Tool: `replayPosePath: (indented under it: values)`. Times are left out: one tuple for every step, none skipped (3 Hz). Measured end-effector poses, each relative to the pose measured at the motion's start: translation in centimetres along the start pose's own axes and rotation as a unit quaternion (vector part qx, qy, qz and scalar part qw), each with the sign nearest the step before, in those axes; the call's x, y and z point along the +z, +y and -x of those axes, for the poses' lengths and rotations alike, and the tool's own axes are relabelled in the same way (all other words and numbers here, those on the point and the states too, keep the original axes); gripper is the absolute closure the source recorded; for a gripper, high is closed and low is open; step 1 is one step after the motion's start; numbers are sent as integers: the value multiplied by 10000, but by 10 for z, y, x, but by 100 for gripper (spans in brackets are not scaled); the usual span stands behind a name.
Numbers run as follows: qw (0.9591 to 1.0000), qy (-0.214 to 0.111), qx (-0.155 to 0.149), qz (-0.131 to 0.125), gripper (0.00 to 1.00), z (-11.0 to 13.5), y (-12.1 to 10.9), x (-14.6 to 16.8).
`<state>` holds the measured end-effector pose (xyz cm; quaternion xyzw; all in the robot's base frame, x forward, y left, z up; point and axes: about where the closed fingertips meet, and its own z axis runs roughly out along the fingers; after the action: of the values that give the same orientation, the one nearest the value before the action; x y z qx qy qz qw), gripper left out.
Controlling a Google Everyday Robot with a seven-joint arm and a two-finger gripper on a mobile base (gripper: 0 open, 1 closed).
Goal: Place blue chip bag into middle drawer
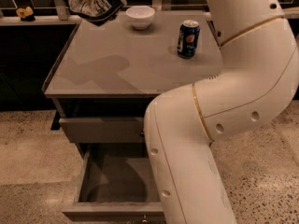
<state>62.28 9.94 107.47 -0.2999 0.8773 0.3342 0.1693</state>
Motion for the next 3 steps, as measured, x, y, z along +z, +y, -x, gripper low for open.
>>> replayPosePath:
  values:
    - [9985, 19, 435, 318, 100, 13, 13, 10]
    - [9984, -111, 443, 341, 100, 22, 13, 13]
    - [9978, -271, 538, 272, 100, 22, 15, 0]
